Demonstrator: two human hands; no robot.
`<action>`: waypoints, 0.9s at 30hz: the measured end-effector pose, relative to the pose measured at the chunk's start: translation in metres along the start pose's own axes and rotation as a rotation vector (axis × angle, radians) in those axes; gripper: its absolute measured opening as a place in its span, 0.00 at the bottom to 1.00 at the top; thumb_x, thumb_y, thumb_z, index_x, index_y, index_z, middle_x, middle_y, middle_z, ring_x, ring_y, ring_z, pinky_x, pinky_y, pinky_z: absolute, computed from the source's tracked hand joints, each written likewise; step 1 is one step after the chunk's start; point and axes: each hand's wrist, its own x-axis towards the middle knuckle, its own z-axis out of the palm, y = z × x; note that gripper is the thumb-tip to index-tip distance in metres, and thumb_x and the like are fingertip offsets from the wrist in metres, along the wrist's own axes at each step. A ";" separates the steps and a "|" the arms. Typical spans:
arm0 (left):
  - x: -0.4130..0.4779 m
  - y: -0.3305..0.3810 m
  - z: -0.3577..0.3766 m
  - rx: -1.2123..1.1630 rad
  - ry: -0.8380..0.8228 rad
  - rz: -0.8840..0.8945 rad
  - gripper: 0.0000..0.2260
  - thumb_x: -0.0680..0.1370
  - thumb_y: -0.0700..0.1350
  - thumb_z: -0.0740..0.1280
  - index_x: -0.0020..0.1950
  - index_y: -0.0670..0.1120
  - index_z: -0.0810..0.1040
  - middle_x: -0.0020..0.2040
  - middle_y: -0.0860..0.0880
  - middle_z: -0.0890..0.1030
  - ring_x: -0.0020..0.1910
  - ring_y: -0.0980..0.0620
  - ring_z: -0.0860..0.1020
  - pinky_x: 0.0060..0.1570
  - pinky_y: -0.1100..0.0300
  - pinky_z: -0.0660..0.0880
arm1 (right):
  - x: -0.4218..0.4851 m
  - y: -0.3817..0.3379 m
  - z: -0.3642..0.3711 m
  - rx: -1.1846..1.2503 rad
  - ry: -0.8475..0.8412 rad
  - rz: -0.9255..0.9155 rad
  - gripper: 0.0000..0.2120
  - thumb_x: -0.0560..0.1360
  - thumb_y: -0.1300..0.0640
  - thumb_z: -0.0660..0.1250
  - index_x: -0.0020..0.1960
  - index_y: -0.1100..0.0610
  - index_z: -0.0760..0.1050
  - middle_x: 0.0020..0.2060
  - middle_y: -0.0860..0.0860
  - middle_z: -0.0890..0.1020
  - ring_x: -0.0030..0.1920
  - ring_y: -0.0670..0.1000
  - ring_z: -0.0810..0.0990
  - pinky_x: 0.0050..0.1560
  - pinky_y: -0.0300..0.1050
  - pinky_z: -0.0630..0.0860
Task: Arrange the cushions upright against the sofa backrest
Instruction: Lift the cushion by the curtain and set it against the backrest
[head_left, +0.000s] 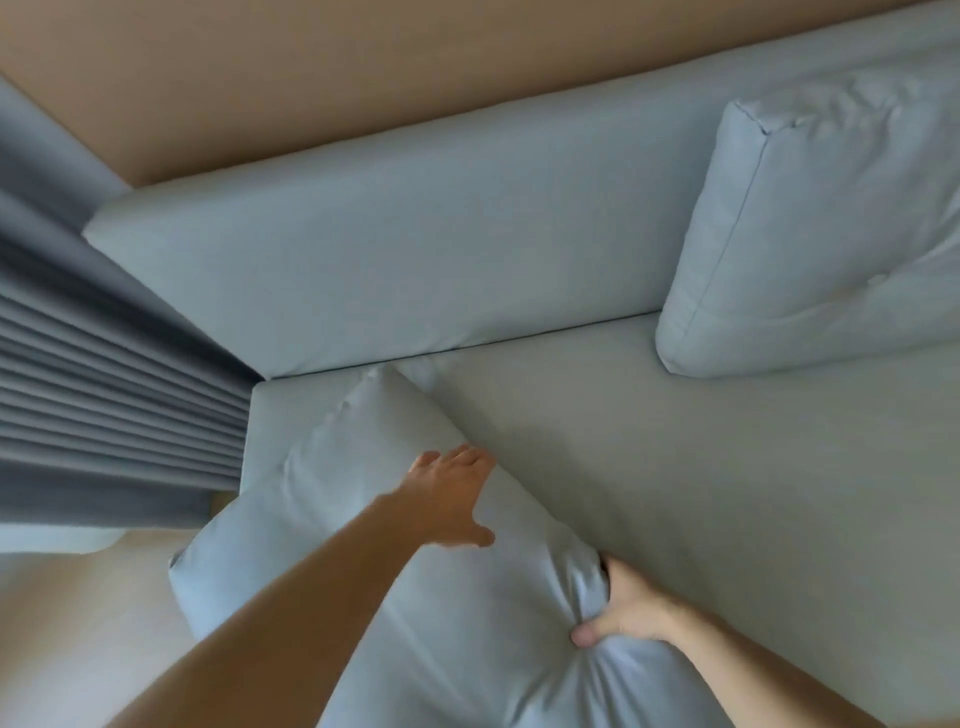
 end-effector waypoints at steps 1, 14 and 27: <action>0.018 -0.008 -0.005 0.077 -0.052 0.050 0.53 0.71 0.66 0.74 0.84 0.47 0.49 0.85 0.46 0.52 0.83 0.47 0.51 0.79 0.46 0.50 | -0.006 -0.005 0.004 -0.019 0.023 -0.015 0.56 0.47 0.42 0.88 0.71 0.46 0.68 0.66 0.41 0.77 0.67 0.42 0.75 0.74 0.46 0.68; 0.086 -0.052 -0.025 0.145 -0.519 0.257 0.29 0.60 0.61 0.84 0.58 0.53 0.85 0.52 0.54 0.87 0.51 0.51 0.84 0.58 0.52 0.80 | -0.056 -0.030 0.031 -0.154 0.220 0.029 0.44 0.48 0.39 0.84 0.62 0.40 0.73 0.56 0.35 0.82 0.57 0.38 0.80 0.61 0.45 0.77; -0.203 -0.162 -0.142 -0.005 0.211 0.048 0.17 0.69 0.59 0.78 0.50 0.52 0.79 0.45 0.54 0.82 0.46 0.51 0.79 0.49 0.54 0.76 | -0.187 -0.315 -0.009 -0.966 0.614 -0.211 0.40 0.59 0.36 0.78 0.66 0.48 0.71 0.58 0.51 0.84 0.57 0.59 0.82 0.53 0.51 0.76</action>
